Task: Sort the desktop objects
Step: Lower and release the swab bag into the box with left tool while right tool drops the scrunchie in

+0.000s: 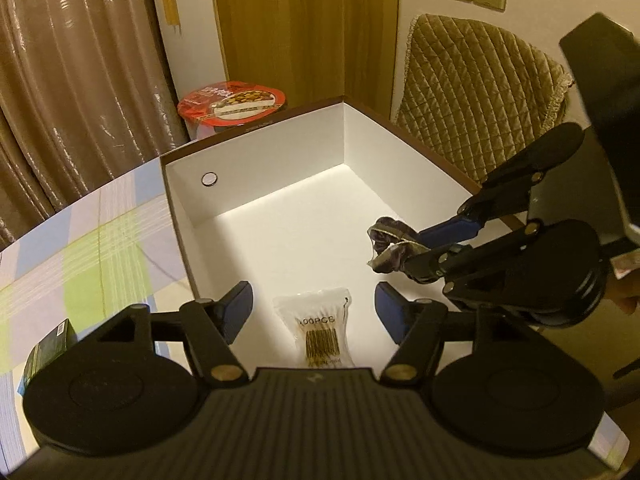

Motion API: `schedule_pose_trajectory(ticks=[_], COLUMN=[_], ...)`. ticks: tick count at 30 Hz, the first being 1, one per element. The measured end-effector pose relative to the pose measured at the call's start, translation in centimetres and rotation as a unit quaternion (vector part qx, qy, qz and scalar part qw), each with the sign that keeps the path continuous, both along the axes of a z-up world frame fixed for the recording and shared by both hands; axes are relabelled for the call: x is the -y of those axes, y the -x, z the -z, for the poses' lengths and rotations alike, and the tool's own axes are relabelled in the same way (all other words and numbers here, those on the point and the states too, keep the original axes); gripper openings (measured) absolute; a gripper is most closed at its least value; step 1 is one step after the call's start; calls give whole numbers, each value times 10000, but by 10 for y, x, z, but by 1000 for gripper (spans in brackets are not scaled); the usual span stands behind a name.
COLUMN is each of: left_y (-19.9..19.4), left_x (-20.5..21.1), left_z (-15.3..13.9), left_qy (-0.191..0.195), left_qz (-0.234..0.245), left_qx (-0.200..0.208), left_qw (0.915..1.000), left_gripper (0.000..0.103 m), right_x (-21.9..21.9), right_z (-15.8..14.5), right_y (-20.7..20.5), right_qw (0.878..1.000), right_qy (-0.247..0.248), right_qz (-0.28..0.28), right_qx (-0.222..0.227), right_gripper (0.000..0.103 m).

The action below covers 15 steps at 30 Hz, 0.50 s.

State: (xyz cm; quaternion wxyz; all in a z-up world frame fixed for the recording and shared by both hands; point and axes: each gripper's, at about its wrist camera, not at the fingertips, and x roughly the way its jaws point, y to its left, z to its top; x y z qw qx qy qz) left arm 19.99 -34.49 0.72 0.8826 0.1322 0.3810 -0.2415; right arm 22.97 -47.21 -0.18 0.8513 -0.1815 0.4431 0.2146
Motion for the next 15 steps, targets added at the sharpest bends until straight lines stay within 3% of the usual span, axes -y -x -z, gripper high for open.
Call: schedule_pose_trajectory(ticks=[15], left_y=[8], left_x=[-13], left_z=[-6], left_qy=[85], left_qz=[-50], left_qx=[135], left_qw=[9999], left_gripper=[65], right_x=[-1], right_z=[-4], right_y=[-4], right_qw=[9995], right_qy=[72], right_qz=[192], right_qx=[234], right_gripper=[15])
